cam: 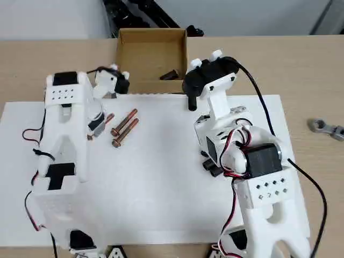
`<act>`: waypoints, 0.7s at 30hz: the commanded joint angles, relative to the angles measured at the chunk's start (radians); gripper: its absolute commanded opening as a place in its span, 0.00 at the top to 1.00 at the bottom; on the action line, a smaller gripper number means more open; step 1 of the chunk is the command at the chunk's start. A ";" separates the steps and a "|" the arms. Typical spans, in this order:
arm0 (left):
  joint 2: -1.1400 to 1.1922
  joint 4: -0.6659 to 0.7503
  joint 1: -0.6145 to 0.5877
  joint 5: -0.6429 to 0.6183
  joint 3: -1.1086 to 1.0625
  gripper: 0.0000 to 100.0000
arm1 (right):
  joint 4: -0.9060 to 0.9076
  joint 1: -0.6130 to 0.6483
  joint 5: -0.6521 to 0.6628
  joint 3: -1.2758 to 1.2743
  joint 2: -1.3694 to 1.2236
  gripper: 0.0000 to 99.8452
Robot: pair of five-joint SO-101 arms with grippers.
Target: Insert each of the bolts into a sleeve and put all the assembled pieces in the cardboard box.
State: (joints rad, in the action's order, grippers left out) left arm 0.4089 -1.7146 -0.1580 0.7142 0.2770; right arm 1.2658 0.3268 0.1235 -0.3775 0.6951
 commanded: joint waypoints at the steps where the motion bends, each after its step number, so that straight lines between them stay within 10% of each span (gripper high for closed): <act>1: -0.106 -0.044 -0.006 0.196 -0.001 1.00 | 0.002 -0.008 0.012 0.006 0.018 1.00; 9: -0.236 -0.038 0.052 0.523 -0.326 1.00 | 0.001 -0.010 0.012 -0.003 0.016 1.00; 21: -0.201 -0.034 0.028 0.690 -0.429 1.00 | -0.005 -0.074 0.014 -0.037 0.027 1.00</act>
State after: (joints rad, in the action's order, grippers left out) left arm 0.2386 -1.7223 -0.1212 1.3617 -0.1527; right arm 1.2658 0.2808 0.1266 -0.4204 0.6981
